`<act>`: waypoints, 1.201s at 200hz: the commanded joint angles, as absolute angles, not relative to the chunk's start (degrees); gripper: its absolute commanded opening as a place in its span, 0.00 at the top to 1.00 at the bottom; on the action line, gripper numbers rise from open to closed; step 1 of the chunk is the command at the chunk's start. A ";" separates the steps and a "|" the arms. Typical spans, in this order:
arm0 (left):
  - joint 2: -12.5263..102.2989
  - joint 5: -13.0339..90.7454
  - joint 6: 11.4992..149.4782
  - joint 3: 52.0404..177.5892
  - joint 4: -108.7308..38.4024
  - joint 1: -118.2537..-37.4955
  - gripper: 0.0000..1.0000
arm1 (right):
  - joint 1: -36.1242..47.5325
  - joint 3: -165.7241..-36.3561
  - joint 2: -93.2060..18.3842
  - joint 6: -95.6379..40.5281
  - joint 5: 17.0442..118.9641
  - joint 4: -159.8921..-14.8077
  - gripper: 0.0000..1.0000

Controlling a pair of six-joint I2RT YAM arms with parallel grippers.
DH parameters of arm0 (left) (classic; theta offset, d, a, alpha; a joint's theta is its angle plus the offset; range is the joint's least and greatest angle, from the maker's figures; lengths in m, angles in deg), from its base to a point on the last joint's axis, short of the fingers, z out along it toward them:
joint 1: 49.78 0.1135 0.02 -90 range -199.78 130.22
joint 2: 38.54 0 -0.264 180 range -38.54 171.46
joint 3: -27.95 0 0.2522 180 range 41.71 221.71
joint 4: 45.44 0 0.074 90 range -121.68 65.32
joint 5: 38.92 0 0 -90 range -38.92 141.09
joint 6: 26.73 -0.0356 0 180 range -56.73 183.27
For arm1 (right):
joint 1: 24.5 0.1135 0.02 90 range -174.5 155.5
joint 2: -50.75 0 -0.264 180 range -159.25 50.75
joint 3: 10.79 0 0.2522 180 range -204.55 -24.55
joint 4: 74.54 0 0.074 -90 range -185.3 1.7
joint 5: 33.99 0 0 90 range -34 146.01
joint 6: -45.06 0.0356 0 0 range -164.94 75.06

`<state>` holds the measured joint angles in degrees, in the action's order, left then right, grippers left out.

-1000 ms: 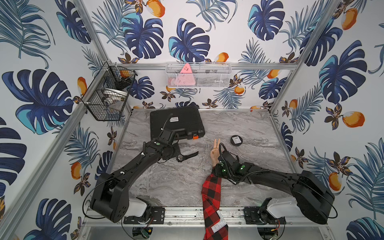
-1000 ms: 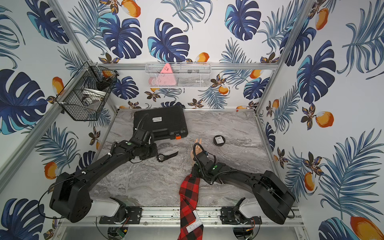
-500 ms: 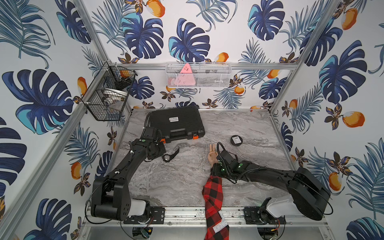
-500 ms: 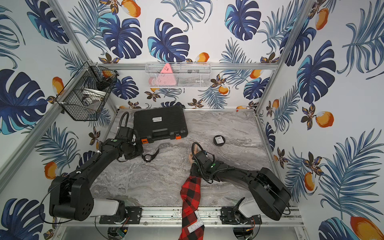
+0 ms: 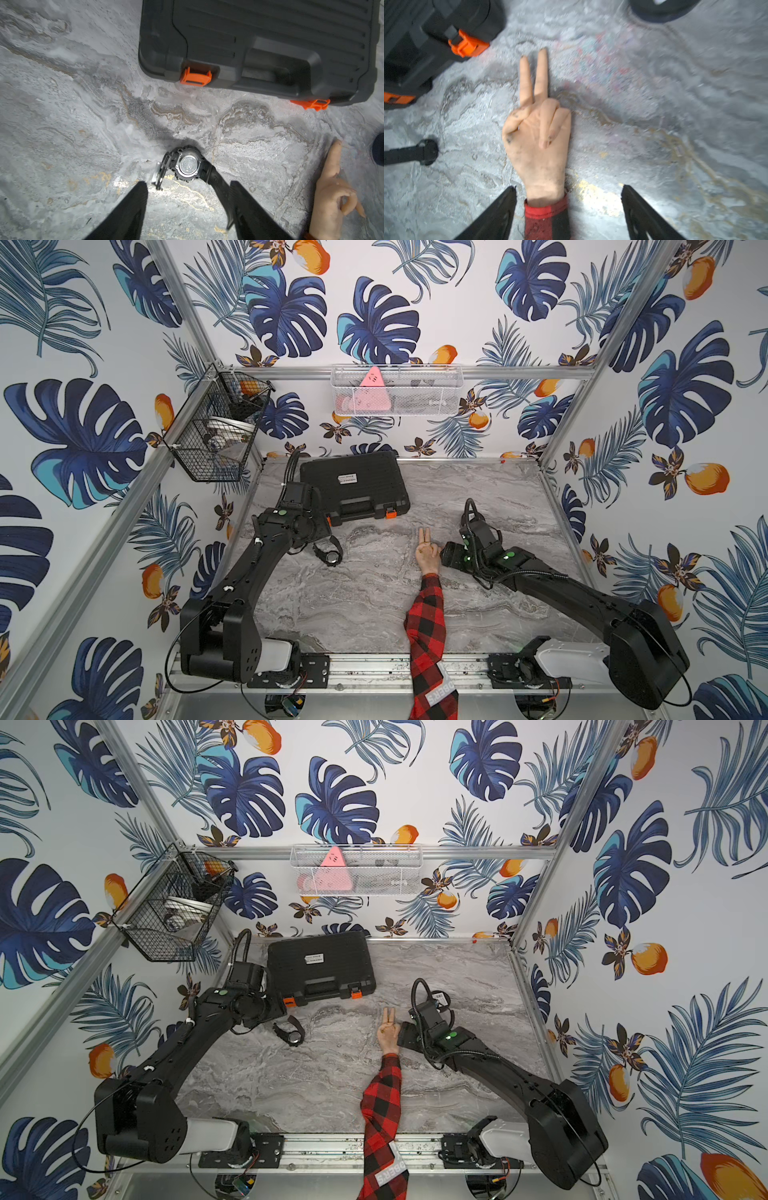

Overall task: Take off the watch
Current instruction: Place the hand at the center of the board, then reset both arms

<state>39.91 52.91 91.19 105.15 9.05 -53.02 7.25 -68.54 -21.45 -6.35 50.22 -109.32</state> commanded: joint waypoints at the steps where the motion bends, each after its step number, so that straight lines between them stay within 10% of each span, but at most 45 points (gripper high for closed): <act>1: 40.40 61.37 93.64 106.21 9.51 -52.87 0.01 | 3.50 -70.50 -21.18 -13.16 46.93 -112.43 0.07; 105: 31.03 95.78 86.78 80.33 -29.31 -52.94 0.02 | -14.00 -65.05 -28.78 -27.79 31.15 -90.47 0.00; 240: 52.94 80.26 64.60 51.86 -110.78 -57.47 0.01 | -19.57 -49.25 -33.76 -42.71 34.79 -48.13 0.00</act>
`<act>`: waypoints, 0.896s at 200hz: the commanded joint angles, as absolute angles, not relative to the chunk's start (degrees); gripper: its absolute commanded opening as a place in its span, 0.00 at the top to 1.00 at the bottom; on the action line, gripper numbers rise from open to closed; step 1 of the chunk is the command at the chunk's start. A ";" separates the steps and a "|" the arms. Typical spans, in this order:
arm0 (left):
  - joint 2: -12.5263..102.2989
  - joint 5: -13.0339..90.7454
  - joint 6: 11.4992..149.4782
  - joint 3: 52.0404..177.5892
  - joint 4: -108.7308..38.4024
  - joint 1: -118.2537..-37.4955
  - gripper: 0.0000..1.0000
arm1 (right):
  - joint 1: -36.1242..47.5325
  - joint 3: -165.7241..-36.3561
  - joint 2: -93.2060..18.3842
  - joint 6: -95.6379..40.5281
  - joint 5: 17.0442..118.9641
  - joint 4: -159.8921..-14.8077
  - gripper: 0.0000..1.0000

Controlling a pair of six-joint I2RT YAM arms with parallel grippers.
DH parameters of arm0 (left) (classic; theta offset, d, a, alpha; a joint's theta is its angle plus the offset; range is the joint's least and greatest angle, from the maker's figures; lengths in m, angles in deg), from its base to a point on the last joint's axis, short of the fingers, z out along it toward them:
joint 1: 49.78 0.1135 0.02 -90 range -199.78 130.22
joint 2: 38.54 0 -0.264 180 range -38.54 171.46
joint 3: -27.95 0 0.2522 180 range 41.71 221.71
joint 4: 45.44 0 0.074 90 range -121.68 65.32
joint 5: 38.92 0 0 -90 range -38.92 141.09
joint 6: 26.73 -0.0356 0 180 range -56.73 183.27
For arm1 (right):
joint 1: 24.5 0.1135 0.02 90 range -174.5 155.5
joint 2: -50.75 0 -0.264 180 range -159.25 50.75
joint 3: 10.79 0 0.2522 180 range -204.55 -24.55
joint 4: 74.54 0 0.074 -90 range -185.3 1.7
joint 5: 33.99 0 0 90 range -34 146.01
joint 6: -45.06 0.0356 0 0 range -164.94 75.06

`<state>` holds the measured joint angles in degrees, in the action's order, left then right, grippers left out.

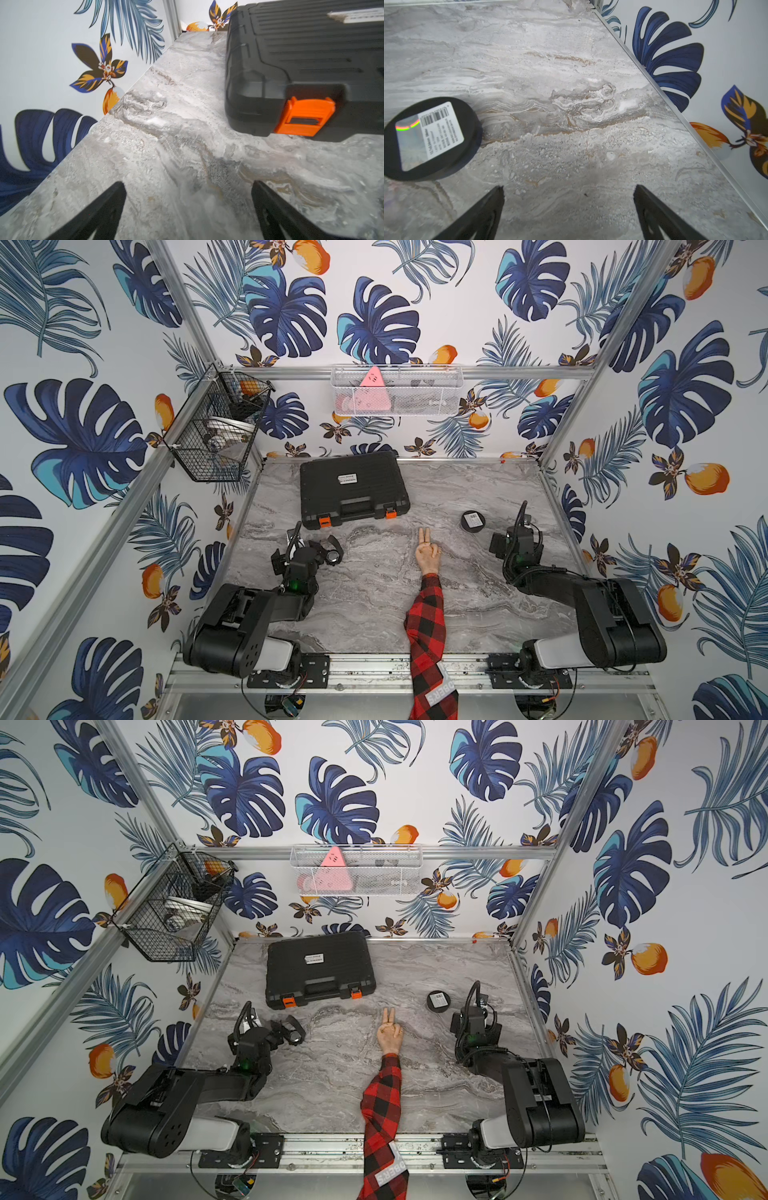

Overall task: Take off the watch
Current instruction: Reset both arms

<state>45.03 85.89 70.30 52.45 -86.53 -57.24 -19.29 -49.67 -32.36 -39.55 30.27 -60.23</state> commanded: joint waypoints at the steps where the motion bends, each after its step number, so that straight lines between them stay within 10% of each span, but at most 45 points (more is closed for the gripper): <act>1: 53.17 79.87 64.33 51.75 -111.26 -57.49 0.01 | -19.58 -49.16 -33.82 -42.90 35.03 -47.74 0.00; 75: 57.90 73.58 61.88 55.57 -107.08 -58.02 0.01 | -24.04 -45.95 -43.55 -42.25 48.69 -31.36 0.00; 179: 56.73 70.31 62.52 61.54 -93.98 -56.89 0.01 | -24.94 -46.80 -44.63 -38.17 40.53 -30.62 0.00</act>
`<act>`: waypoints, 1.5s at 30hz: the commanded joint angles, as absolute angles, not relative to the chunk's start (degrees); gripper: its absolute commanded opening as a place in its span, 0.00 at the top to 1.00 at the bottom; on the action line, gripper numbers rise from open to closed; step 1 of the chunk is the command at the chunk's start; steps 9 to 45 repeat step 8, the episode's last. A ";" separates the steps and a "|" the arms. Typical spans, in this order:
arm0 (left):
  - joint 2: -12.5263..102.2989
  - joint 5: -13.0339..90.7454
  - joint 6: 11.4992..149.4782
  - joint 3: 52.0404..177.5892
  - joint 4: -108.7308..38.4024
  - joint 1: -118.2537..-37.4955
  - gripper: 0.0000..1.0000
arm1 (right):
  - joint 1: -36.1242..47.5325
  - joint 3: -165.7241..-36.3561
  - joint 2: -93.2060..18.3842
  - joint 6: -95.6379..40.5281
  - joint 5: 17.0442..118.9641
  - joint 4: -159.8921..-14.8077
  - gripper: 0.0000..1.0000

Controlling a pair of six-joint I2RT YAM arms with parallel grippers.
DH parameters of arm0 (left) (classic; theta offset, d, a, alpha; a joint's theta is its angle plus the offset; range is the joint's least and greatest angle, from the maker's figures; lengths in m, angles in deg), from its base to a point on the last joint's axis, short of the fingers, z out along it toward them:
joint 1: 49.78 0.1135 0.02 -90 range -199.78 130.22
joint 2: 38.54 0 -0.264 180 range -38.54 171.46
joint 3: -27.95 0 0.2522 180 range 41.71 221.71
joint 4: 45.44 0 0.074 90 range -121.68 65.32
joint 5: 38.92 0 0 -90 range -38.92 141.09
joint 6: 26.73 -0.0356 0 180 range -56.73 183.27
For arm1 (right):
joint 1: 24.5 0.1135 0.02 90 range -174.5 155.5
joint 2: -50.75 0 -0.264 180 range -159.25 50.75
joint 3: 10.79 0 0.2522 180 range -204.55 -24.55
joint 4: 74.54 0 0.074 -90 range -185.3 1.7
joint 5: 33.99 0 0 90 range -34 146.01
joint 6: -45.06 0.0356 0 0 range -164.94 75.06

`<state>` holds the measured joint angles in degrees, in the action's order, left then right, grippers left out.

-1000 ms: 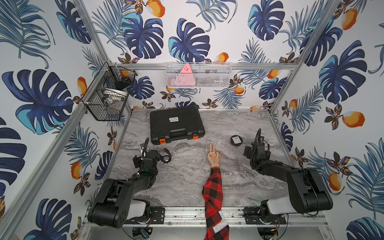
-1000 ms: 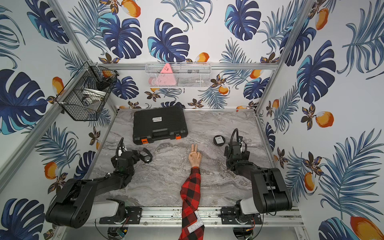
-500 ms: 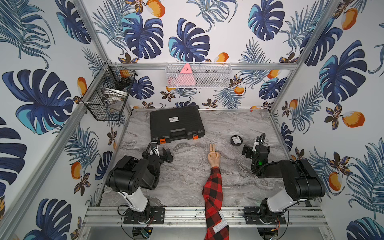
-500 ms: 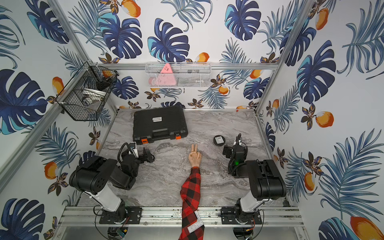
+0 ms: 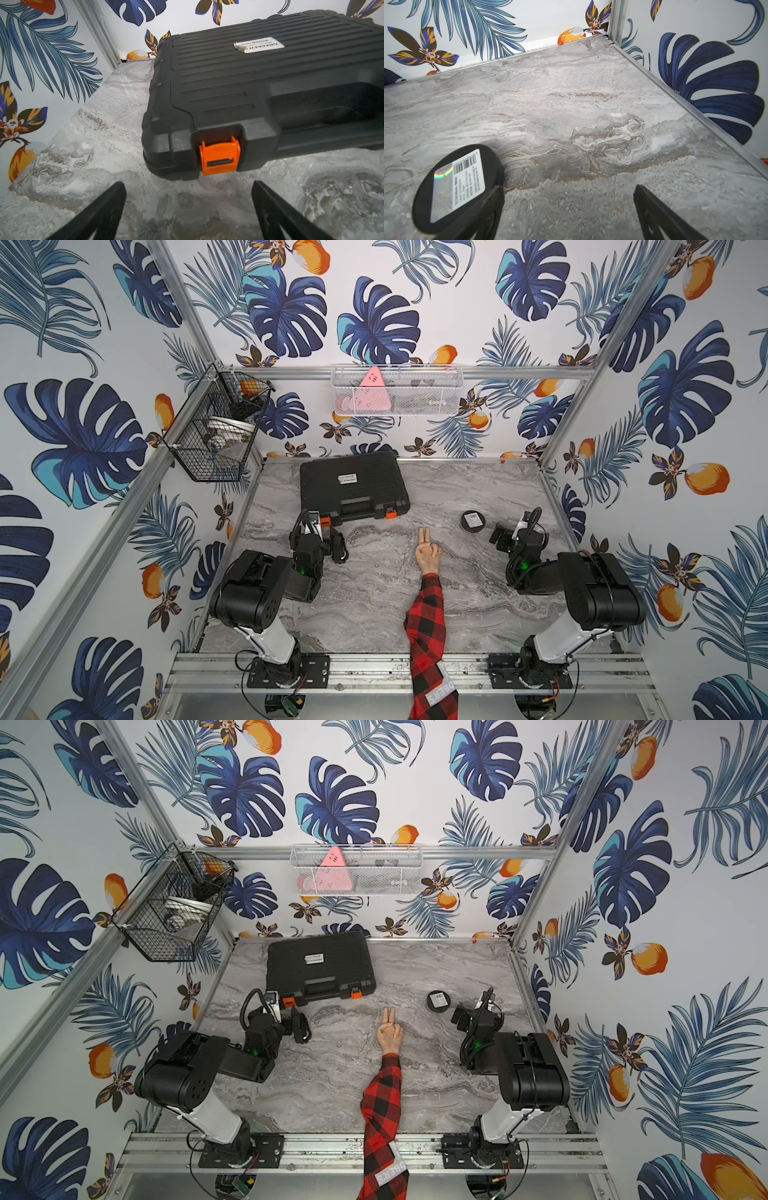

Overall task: Take off the watch
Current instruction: Reset both arms

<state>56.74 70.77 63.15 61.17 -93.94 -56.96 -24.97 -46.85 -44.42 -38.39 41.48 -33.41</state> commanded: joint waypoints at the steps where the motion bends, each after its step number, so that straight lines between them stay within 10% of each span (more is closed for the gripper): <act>1: 56.82 70.37 62.50 61.56 -93.99 -56.85 0.01 | -24.94 -46.75 -44.66 -38.21 40.53 -30.50 0.00; 45: 56.55 68.44 62.92 61.86 -93.10 -55.93 0.01 | -24.94 -46.96 -44.36 -38.08 40.53 -31.61 0.00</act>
